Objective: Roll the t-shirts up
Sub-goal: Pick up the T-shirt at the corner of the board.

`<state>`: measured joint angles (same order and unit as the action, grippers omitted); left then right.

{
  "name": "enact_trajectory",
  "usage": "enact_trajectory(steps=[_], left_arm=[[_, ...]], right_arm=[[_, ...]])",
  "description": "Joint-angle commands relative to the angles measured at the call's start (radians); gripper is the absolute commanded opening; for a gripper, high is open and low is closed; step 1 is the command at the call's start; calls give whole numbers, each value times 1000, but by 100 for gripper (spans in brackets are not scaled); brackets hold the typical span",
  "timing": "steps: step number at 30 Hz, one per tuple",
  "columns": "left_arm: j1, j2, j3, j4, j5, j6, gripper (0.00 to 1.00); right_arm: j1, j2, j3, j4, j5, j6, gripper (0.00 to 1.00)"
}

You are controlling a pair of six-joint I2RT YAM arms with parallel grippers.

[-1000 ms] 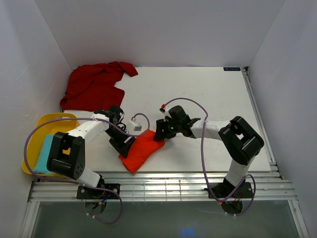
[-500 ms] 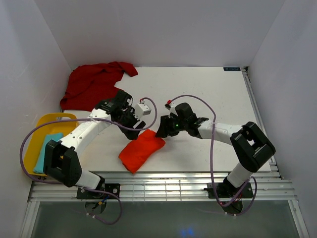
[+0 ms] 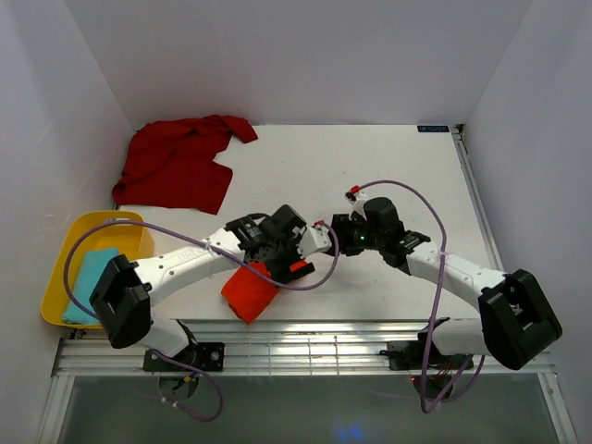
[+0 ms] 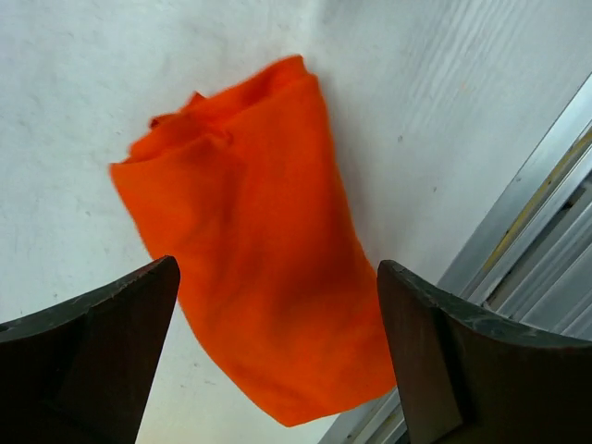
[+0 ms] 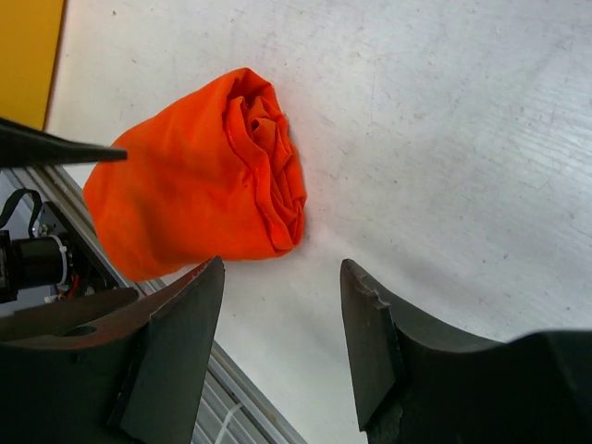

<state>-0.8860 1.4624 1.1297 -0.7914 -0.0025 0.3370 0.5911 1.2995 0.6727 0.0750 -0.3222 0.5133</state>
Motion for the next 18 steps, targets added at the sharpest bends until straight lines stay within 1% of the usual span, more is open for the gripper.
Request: enact_trajectory(steps=[1,4,5,6,9,10,12,13,14,15,17,18], left_arm=[[-83,44,-42,29,-199,-55,98],[-145,78,-42,66,-301,-50,98],[-155,87,-54,83,-360,-50,98],[-166,99,-60,104,-385,-53,98],[-221,144,-88,101,-415,-104,98],[-281,144,-102,101,-416,-119,98],[-355,141,-134,106,-435,-145,98],[-425,142,-143,110,-456,-153,98],[-448,145,-156,119,-480,-156,98],[-461,165,-166,139,-545,-162,98],[-459,205,-166,136,-628,-200,98],[-455,249,-168,139,-728,-213,98]], right_arm=[[-4,-46,-16,-44,51,-25,59],[-10,-68,-39,-44,60,-22,59],[-11,-69,-50,-43,61,-19,59],[-11,-74,-54,-43,63,-18,60],[-14,-78,-68,-43,66,-16,59],[-14,-80,-73,-43,66,-16,59],[-16,-88,-90,-43,71,-15,59],[-17,-89,-94,-44,71,-15,59],[-19,-92,-100,-44,71,-15,59],[-20,-97,-104,-44,72,-13,59],[-20,-98,-114,-44,72,-10,59],[-22,-100,-117,-44,74,-7,59]])
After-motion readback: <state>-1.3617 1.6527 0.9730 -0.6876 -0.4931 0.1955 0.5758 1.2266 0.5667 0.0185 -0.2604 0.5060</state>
